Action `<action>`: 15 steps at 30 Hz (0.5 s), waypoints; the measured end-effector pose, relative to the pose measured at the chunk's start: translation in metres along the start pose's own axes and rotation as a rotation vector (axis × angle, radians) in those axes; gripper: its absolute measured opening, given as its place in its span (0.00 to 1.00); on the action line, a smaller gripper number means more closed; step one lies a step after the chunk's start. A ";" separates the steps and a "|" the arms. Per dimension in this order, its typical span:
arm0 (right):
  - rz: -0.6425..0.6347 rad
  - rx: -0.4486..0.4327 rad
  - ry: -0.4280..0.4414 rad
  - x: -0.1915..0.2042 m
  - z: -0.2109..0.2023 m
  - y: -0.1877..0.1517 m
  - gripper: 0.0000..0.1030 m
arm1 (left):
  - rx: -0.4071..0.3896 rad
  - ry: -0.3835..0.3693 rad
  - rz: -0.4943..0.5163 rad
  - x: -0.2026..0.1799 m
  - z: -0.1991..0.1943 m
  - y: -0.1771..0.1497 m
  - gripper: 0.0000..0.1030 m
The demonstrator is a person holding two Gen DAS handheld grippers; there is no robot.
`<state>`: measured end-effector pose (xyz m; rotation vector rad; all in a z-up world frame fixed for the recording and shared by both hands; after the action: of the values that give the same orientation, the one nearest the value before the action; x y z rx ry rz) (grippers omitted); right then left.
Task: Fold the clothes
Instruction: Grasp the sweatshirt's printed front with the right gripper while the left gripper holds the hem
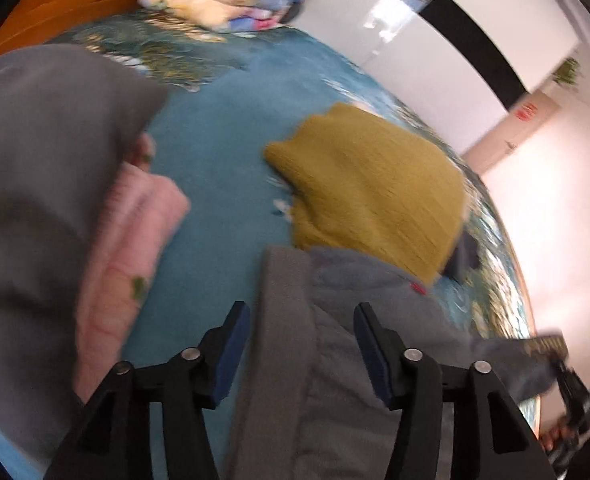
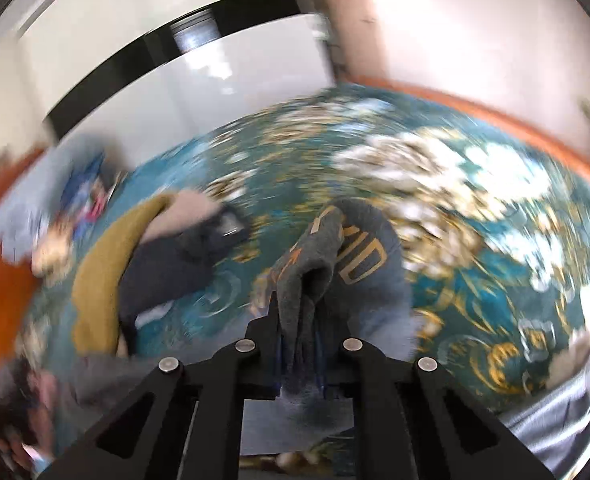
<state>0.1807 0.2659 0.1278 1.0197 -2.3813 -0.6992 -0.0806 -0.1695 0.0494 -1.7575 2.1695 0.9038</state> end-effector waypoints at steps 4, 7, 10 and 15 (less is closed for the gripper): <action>-0.219 0.087 0.020 0.084 0.032 -0.036 0.12 | 0.061 -0.078 0.035 -0.017 0.011 -0.028 0.57; -0.318 0.179 0.051 0.127 0.064 -0.075 0.12 | 0.082 -0.093 0.048 -0.022 0.016 -0.044 0.57; -0.366 0.260 0.048 0.149 0.091 -0.107 0.14 | 0.104 -0.098 0.042 -0.021 0.021 -0.054 0.57; -0.388 0.308 0.103 0.152 0.098 -0.124 0.37 | 0.123 -0.112 -0.006 -0.012 0.029 -0.064 0.58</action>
<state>0.0941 0.1030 0.0089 1.6344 -2.2664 -0.3968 -0.0231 -0.1499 0.0117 -1.6159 2.1012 0.8279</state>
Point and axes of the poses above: each gripper's, at about its wrist camera, not at the fingertips, and z roughly the way its jaws point, x to its left, y to its top, the point moved 5 cm from there along z, roughly the way its jaws point, and after that the axes turned 10 degrees about x, right-handed, at the moved point
